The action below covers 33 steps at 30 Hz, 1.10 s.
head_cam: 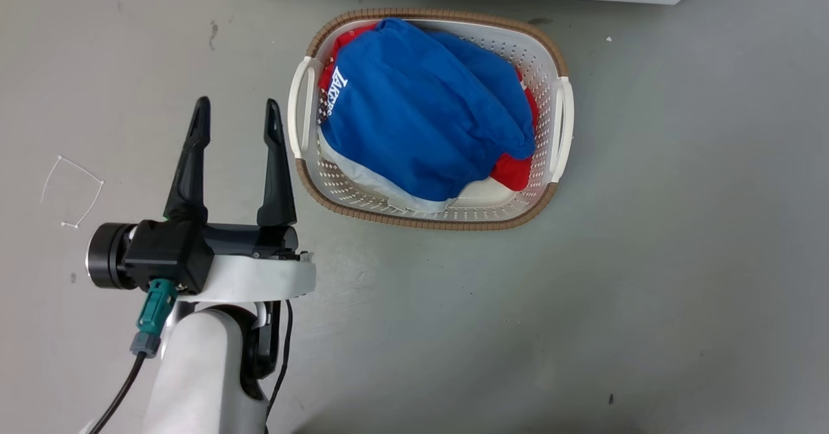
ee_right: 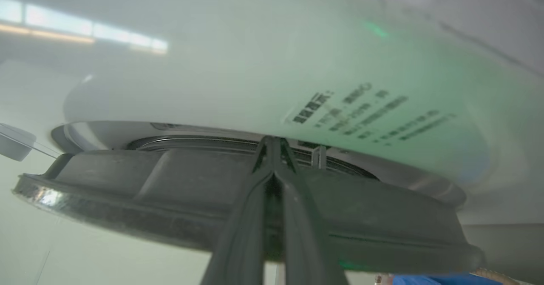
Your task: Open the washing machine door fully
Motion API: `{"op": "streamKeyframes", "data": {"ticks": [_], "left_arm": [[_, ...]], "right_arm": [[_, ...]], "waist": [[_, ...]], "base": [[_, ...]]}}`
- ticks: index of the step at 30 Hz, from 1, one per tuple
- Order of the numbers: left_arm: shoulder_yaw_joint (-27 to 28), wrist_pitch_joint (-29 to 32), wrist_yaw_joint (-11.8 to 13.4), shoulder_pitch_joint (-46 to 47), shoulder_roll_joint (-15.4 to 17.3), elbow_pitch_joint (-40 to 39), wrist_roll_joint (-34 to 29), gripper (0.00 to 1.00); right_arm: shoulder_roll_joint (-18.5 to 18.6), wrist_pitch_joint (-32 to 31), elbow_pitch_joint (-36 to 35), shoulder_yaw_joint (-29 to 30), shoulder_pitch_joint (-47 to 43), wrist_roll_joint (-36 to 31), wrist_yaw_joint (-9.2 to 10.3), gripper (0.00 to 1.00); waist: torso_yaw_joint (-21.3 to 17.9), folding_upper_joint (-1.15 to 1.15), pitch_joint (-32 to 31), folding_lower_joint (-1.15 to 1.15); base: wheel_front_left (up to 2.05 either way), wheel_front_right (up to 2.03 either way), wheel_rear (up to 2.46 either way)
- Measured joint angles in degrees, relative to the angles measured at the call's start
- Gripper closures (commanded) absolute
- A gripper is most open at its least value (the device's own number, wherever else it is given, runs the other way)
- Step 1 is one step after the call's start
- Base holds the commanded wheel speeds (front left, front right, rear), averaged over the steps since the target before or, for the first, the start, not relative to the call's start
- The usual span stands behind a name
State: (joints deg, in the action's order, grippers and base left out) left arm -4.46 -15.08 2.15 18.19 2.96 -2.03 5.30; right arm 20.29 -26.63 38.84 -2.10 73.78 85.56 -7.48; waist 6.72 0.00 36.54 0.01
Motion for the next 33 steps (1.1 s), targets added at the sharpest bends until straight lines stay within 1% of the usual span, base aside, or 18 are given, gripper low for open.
{"op": "streamKeyframes", "data": {"ticks": [7, 13, 25, 33], "left_arm": [[-0.5, 0.0, 0.5, 0.5, 0.0, 0.3, 0.5, 0.0], [-0.1, 0.0, 0.5, 0.5, 0.0, 0.6, 0.5, 0.0], [1.0, 0.0, -0.1, -0.4, 0.0, 1.2, 0.0, 0.0], [1.3, 0.0, -0.4, -1.6, 0.0, 1.5, 0.0, 0.0]], "right_arm": [[0.4, -3.0, 0.2, -1.0, 0.2, 0.1, 0.0, 1.0], [0.6, -5.3, -1.0, -1.8, -2.4, 0.6, 0.08, 1.0], [-1.5, -8.8, -3.8, -4.4, -9.3, 1.2, 0.08, 1.0], [-2.5, -11.3, -6.9, -6.3, -14.0, 1.7, 0.08, 1.0]], "waist": [[0.6, 0.0, 0.2, 0.0], [0.0, 0.0, -1.2, -0.01], [-2.4, 0.0, -4.4, -0.01], [-3.2, 0.0, -6.4, -0.01]], "base": [[0.0, 0.0, 0.0], [0.0, 0.0, 0.0], [0.0, 0.0, 0.0], [0.0, 0.0, 0.0]]}}
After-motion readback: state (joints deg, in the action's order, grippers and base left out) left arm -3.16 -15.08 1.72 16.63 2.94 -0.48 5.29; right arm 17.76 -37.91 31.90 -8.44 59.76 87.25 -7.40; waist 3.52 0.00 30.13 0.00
